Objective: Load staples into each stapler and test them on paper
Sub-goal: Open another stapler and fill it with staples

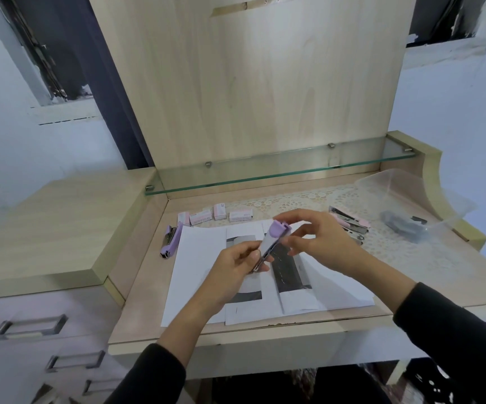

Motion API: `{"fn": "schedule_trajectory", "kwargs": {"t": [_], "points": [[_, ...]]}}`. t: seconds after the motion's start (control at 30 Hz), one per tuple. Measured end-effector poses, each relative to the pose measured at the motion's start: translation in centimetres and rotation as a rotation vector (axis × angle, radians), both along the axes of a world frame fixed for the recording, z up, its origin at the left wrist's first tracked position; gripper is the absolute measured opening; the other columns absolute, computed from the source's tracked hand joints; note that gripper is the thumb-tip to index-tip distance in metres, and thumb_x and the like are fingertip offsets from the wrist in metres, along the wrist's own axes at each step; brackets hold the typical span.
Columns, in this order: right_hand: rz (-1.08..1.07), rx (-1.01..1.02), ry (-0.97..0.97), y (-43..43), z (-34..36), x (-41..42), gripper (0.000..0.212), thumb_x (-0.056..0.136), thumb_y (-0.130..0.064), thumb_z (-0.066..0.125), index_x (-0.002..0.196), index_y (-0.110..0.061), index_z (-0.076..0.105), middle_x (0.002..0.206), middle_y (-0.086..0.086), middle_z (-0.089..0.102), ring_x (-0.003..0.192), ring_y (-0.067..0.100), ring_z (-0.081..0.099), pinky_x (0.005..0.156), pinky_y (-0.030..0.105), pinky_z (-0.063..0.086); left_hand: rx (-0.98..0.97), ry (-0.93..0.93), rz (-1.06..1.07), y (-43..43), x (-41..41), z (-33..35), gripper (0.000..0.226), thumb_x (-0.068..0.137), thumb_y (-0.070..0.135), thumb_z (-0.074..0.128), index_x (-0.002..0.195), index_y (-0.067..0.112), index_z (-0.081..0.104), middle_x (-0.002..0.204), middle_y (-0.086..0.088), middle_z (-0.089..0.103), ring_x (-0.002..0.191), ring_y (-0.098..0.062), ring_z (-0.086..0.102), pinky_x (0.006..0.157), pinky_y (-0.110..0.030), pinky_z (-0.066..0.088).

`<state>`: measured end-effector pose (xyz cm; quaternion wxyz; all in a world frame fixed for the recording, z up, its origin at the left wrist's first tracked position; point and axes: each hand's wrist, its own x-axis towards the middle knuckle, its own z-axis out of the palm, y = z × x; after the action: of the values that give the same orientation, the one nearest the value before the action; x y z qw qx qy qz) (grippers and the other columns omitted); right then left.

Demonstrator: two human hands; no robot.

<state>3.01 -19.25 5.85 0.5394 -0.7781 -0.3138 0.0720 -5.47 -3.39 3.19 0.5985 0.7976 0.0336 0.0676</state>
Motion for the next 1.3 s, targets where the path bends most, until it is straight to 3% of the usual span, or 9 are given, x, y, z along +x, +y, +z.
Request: {"fn": "schedule_trajectory", "kwargs": {"t": [0.1,0.2,0.33,0.5,0.67,0.8,0.93,1.07,1.3], "points": [[-0.125,0.119,0.175,0.3,-0.3,0.0,0.018,0.086,-0.012,0.058,0.104,-0.010,0.060,0.091,0.012,0.066,0.060,0.022,0.066,0.057,0.029,0.059,0.049,-0.061,0.135,-0.4,0.3,-0.2,0.023,0.087,0.005,0.058,0.100,0.023,0.056,0.098,0.002,0.064,0.089,-0.012,0.062,0.084,-0.018,0.049],[-0.061,0.154,0.283,0.3,-0.6,-0.3,0.020,0.081,-0.021,0.065,0.086,-0.003,0.064,0.077,0.016,0.067,0.055,0.025,0.064,0.057,0.033,0.059,0.075,-0.119,0.223,-0.9,0.5,-0.2,0.035,0.080,0.002,0.067,0.096,0.026,0.048,0.092,0.011,0.058,0.081,-0.004,0.058,0.075,-0.011,0.048],[0.012,0.183,0.260,0.7,-0.9,-0.6,0.008,0.073,-0.004,0.072,0.075,-0.007,0.064,0.064,0.013,0.063,0.052,0.020,0.063,0.055,0.029,0.057,0.195,-0.109,0.209,-1.5,0.7,-0.4,0.048,0.076,0.010,0.073,0.107,0.032,0.044,0.089,0.010,0.058,0.085,-0.010,0.059,0.071,-0.013,0.047],[-0.022,0.057,0.091,1.0,-1.5,0.2,0.006,0.081,-0.003,0.064,0.086,-0.003,0.062,0.079,0.017,0.065,0.065,0.028,0.066,0.068,0.036,0.059,0.196,-0.157,0.170,-1.3,1.5,-0.3,0.018,0.080,0.013,0.069,0.091,0.023,0.061,0.089,0.005,0.065,0.079,-0.005,0.062,0.075,-0.013,0.046],[-0.005,0.049,0.072,0.9,-1.9,0.2,0.011,0.081,-0.004,0.064,0.082,-0.013,0.057,0.078,0.012,0.063,0.067,0.025,0.063,0.068,0.038,0.059,0.105,-0.226,0.195,-1.0,2.1,-0.1,0.017,0.080,0.009,0.068,0.088,0.023,0.062,0.083,0.011,0.065,0.076,0.004,0.062,0.071,-0.006,0.046],[-0.027,0.050,0.050,0.9,-2.4,0.2,0.007,0.083,-0.007,0.062,0.090,-0.008,0.063,0.086,0.018,0.067,0.077,0.028,0.066,0.069,0.032,0.059,0.108,-0.211,0.171,-1.1,2.5,-1.0,0.014,0.082,0.008,0.066,0.090,0.017,0.060,0.085,0.009,0.065,0.076,0.007,0.061,0.072,-0.005,0.045],[-0.055,0.008,0.022,1.2,-2.8,0.3,0.007,0.086,-0.005,0.058,0.091,-0.008,0.062,0.087,0.015,0.069,0.072,0.020,0.067,0.070,0.023,0.058,0.113,-0.211,0.156,-1.1,2.7,-1.4,0.009,0.085,0.003,0.061,0.089,0.009,0.056,0.082,0.005,0.065,0.073,0.005,0.062,0.070,-0.008,0.046],[-0.046,-0.055,-0.027,1.3,-3.1,0.7,0.008,0.087,-0.007,0.057,0.094,-0.007,0.062,0.088,0.016,0.070,0.079,0.026,0.068,0.077,0.037,0.057,0.130,-0.188,0.136,-0.8,3.1,-1.4,0.011,0.085,0.003,0.060,0.093,-0.001,0.055,0.082,0.000,0.065,0.071,0.004,0.061,0.071,-0.011,0.049],[-0.028,0.067,0.157,0.9,-3.3,0.9,0.015,0.089,0.001,0.050,0.076,-0.007,0.050,0.074,0.009,0.064,0.079,0.021,0.067,0.078,0.033,0.057,-0.049,-0.136,0.122,0.0,2.8,-1.6,0.011,0.089,-0.001,0.053,0.091,0.010,0.054,0.095,-0.005,0.070,0.093,-0.014,0.067,0.086,-0.027,0.051]]}}
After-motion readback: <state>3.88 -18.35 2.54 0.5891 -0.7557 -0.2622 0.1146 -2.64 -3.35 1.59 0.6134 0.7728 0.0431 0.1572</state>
